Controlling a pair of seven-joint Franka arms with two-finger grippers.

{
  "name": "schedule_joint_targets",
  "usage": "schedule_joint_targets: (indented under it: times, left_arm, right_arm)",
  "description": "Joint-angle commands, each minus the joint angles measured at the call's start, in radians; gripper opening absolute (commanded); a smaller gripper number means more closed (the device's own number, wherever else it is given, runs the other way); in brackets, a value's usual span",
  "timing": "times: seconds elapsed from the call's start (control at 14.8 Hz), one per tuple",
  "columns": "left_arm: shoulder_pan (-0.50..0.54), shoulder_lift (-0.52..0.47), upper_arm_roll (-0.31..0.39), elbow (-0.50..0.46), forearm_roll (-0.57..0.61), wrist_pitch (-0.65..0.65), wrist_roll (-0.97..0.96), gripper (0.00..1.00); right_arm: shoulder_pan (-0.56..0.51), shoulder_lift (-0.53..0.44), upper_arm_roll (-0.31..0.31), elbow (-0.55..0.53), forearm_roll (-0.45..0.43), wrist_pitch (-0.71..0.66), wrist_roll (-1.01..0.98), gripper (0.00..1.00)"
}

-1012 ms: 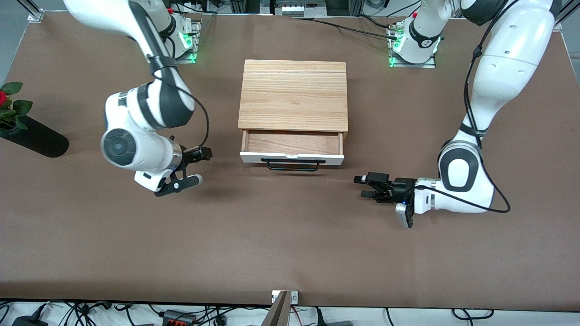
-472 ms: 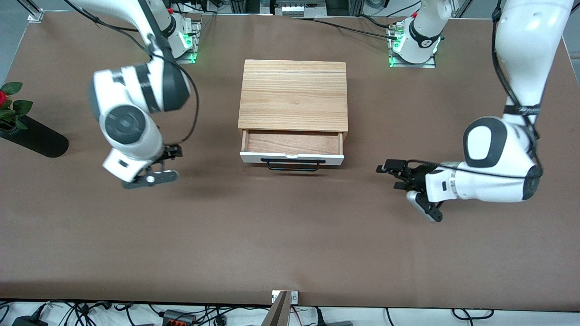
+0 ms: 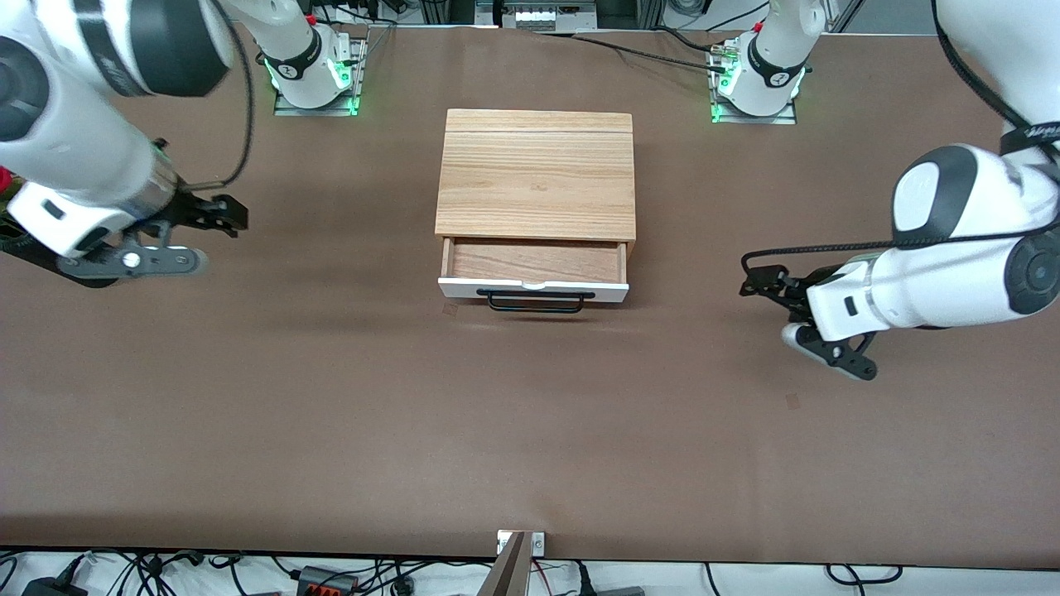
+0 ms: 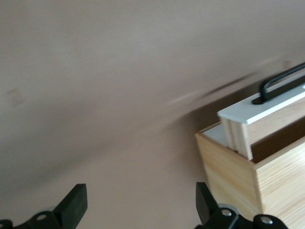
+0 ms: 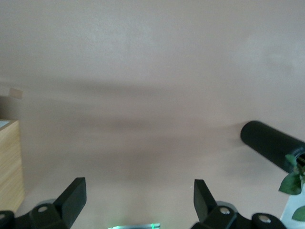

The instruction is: Pull top drawer with both arms simultaneously

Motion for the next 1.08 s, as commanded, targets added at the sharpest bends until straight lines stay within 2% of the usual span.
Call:
schedule_joint_targets:
  times: [0.0,0.13,0.27,0.4,0.61,0.67,0.81,0.88,1.01]
  left_arm:
    - [-0.006,-0.073,-0.002,0.032,0.079,-0.082,-0.162,1.00]
    - [-0.002,-0.111,0.003,0.043,0.102,-0.137,-0.226,1.00]
    - [-0.003,-0.192,0.003,0.034,0.157,-0.181,-0.240,1.00]
    - [-0.012,-0.202,-0.008,0.039,0.237,-0.189,-0.305,1.00]
    - [-0.008,-0.217,-0.014,0.039,0.233,-0.280,-0.396,1.00]
    - [-0.011,-0.219,-0.015,0.039,0.233,-0.280,-0.399,1.00]
    - [-0.008,-0.234,-0.014,0.028,0.230,-0.278,-0.404,1.00]
    - [-0.003,-0.243,-0.014,0.017,0.230,-0.266,-0.405,1.00]
    - [0.001,-0.293,-0.014,-0.053,0.201,-0.251,-0.401,1.00]
  right_arm:
    - [-0.065,0.017,0.002,0.002,0.048,-0.016,-0.030,1.00]
    - [-0.131,-0.031,0.003,-0.072,0.068,0.021,-0.047,1.00]
    - [-0.148,-0.118,0.003,-0.228,0.090,0.161,-0.094,1.00]
    - [-0.148,-0.190,0.003,-0.337,0.091,0.255,-0.095,1.00]
    - [-0.183,-0.249,0.008,-0.435,0.091,0.357,-0.095,1.00]
    - [-0.227,-0.260,0.047,-0.446,0.090,0.358,-0.093,1.00]
    - [-0.406,-0.275,0.225,-0.431,0.090,0.300,-0.087,1.00]
    - [-0.439,-0.273,0.276,-0.398,0.084,0.254,-0.087,1.00]
    - [-0.455,-0.266,0.269,-0.336,0.084,0.200,-0.087,1.00]
